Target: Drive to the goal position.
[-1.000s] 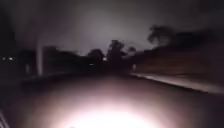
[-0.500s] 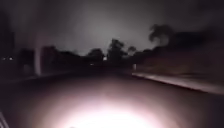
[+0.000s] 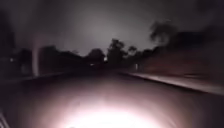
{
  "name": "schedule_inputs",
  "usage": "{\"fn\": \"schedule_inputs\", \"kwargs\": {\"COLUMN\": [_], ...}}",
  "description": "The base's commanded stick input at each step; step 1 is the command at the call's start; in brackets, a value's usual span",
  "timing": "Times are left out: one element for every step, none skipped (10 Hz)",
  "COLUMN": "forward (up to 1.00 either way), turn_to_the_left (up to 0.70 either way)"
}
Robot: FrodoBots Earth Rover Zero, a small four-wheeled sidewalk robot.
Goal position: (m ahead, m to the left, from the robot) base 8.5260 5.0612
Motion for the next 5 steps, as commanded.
{"fn": "schedule_inputs", "kwargs": {"forward": [0.7, 0.7, 0.7, 0.7, 0.7], "turn_to_the_left": [0.0, 0.0, 0.0, 0.0, 0.0]}}
